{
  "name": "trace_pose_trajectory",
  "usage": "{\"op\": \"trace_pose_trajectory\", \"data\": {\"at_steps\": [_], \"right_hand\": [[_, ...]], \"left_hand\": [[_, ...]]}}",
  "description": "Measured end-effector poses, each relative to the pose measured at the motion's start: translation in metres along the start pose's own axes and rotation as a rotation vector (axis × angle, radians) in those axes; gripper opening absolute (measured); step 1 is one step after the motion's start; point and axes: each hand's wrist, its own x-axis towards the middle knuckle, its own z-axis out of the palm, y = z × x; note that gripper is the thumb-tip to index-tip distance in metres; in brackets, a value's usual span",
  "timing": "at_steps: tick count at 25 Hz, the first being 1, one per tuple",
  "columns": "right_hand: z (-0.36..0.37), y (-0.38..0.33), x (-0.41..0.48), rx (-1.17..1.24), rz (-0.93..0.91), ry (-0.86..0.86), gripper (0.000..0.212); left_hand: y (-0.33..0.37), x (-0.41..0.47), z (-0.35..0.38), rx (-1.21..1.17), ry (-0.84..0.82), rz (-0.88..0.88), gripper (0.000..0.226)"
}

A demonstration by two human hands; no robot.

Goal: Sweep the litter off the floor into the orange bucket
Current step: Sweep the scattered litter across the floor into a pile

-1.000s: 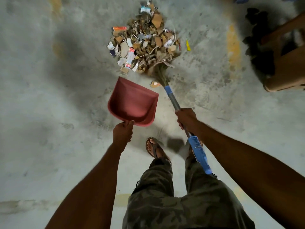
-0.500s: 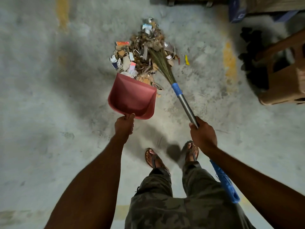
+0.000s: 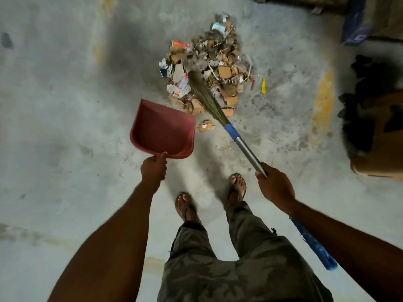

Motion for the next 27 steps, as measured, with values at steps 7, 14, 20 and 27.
{"op": "trace_pose_trajectory", "data": {"at_steps": [7, 14, 20, 27], "right_hand": [[-0.016, 0.079, 0.015, -0.264, -0.018, -0.22, 0.021], [-0.045, 0.055, 0.047, -0.243, 0.07, -0.033, 0.032], [-0.086, 0.037, 0.002, -0.169, -0.042, 0.144, 0.03], [-0.105, 0.058, -0.084, -0.287, -0.086, 0.278, 0.033]], "left_hand": [[-0.04, -0.047, 0.015, -0.057, 0.017, -0.144, 0.04], [-0.076, -0.088, 0.024, -0.056, -0.025, -0.151, 0.039], [-0.072, -0.122, 0.007, -0.116, -0.031, -0.045, 0.038], [-0.044, -0.149, -0.007, -0.167, -0.046, 0.072, 0.038]]}}
